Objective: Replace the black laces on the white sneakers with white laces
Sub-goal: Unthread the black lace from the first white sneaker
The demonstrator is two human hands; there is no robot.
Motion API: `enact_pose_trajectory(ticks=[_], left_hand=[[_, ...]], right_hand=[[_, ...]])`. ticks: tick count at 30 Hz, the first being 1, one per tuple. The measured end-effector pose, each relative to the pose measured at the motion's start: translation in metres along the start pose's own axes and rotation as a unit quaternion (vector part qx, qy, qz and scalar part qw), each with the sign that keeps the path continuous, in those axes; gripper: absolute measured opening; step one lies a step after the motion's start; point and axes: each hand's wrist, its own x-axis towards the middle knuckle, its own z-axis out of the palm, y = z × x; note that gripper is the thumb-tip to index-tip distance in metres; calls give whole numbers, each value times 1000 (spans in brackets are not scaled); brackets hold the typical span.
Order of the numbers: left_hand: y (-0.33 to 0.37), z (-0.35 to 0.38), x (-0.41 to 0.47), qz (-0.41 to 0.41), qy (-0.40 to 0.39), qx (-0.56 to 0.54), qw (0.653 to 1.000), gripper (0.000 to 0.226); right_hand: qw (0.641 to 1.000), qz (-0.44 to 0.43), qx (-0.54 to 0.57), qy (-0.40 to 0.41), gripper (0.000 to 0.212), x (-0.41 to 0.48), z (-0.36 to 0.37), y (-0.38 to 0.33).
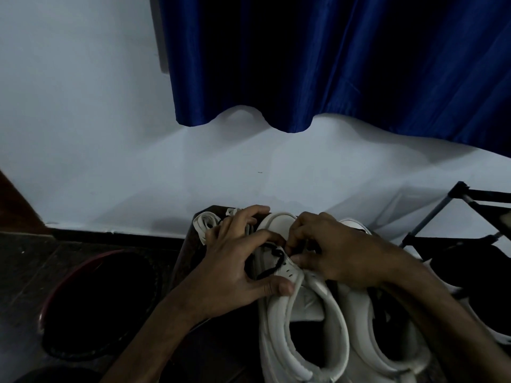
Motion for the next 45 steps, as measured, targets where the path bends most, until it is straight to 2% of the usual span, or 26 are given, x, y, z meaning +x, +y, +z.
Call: enact_pose_trajectory(ticks=[3,5,9,12,16,19,23,26,31,36,38,40,45], left_hand=[[0,-1,0,-1,0,1,1000,66],[1,-2,0,-1,-2,4,1000,66],[2,-3,0,6,-5,6,1000,62],[2,-3,-1,9,-6,9,1000,60],[2,-4,-2,9,-4,5,1000,61],[2,-3,0,2,-2,3,1000,64],[2,-1,-1,0,1,3,1000,67],[0,-1,-1,0,-1,0,1000,69],[0,-1,0,-2,-1,11,1000,70],[2,-2,0,-3,-11,21,1000,68],[1,-2,-1,-1,-11,16,1000,66],[-1,-2,-2,4,-8,15,1000,64],[-1,-2,-2,5,-7,10,1000,62]], right_hand=[[1000,-2,-23,-14,11,0,-2,2],[1000,9,1,0,12,-5,-15,5],[987,47,101,119,10,-32,-61,23],[975,65,132,166,15,-47,-80,36],[990,75,-17,115,8,-40,-71,34],[992,23,-35,117,13,-27,-50,13],[995,7,-89,44,11,-11,-12,-12],[992,29,-99,78,6,-6,-2,-16],[992,33,-107,62,4,-6,-8,-16],[951,125,-238,154,11,-32,-54,5],[941,150,-236,188,10,-42,-73,19],[953,144,-195,184,11,-45,-82,28],[993,71,-59,77,10,-36,-64,19]])
